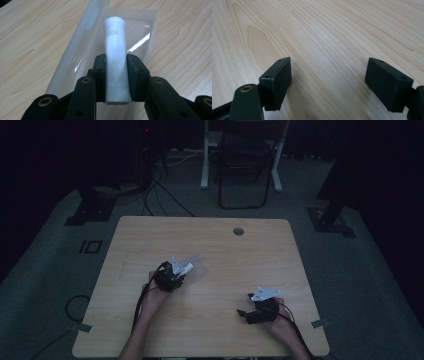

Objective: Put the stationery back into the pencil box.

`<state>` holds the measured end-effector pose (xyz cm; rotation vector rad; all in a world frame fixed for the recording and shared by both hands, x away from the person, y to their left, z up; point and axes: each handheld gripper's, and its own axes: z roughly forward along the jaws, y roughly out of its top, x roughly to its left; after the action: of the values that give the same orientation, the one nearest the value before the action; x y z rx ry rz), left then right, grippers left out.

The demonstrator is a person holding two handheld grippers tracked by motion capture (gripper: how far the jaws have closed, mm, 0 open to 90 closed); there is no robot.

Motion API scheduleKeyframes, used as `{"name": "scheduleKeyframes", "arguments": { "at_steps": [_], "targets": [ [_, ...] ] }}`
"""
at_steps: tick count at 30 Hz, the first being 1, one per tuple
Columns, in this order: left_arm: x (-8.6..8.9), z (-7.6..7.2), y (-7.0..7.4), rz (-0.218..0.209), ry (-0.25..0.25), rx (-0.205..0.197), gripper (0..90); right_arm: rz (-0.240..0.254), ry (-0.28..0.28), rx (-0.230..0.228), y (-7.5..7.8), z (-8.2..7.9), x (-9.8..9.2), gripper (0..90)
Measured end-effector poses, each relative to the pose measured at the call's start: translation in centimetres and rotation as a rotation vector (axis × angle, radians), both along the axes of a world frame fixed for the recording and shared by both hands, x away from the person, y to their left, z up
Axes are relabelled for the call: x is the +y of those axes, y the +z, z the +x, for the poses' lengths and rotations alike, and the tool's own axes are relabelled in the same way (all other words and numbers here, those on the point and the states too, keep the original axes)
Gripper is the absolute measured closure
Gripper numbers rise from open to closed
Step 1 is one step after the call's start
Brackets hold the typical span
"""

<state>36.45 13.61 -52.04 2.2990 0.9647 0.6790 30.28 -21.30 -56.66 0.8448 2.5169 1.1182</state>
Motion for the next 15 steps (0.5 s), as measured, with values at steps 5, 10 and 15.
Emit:
{"name": "scheduleKeyframes", "arguments": {
  "at_steps": [5,10,15],
  "targets": [
    [-0.24,0.0,-0.26,0.014,-0.005,0.005,71.1,0.0,0.0,0.0,0.0,0.0,0.0,21.4],
    [-0.39,0.08,-0.48,0.023,-0.004,0.008,71.1,0.0,0.0,0.0,0.0,0.0,0.0,21.3],
    [-0.47,0.15,-0.64,0.03,-0.007,0.014,70.6,0.0,0.0,0.0,0.0,0.0,0.0,21.3]
  ]
}}
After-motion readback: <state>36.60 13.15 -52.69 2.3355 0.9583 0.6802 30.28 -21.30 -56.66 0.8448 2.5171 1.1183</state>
